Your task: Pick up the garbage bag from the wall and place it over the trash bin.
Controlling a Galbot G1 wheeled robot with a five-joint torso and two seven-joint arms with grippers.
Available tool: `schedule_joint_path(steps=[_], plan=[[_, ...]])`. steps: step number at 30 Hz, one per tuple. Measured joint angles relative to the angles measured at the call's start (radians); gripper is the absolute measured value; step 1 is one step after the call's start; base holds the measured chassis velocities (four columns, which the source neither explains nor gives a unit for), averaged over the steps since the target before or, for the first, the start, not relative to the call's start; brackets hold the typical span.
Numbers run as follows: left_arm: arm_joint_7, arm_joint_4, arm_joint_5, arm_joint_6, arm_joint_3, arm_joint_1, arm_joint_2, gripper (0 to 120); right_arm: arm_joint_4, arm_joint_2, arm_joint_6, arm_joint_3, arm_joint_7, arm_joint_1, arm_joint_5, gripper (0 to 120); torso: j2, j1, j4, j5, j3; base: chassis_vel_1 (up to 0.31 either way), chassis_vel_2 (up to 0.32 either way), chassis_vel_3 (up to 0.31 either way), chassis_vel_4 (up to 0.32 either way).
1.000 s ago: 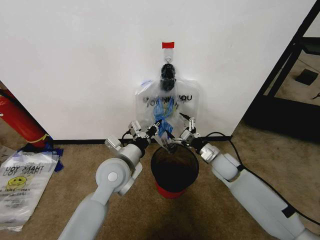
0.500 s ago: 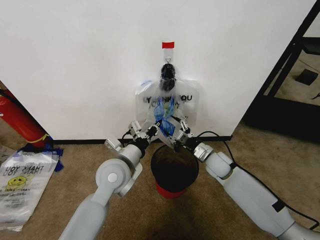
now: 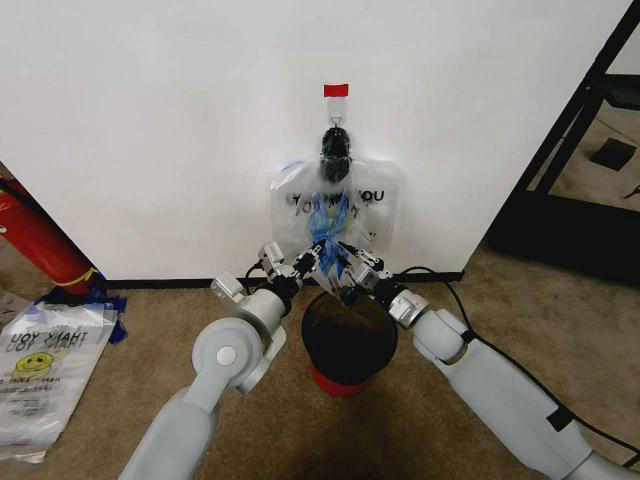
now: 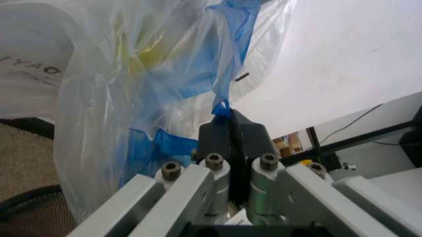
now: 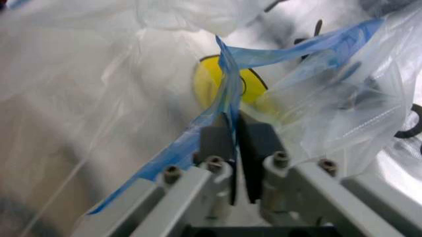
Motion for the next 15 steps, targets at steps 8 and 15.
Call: schedule_joint_path(steps=[8,15], plan=[[0.001,-0.023,0.000,0.003,-0.012,0.009,0.018,0,0.050,0.011,-0.020,0.029,0.023,-0.037,0.088,0,0.000,0.000,0.0001,0.0000,0.000,0.000,0.000,0.000,0.000],[-0.001,-0.106,0.000,0.006,-0.069,0.067,0.059,0,0.317,-0.040,-0.083,0.178,-0.011,-0.200,0.378,0,0.000,0.000,-0.0002,0.0000,0.000,0.000,0.000,0.000,0.000]])
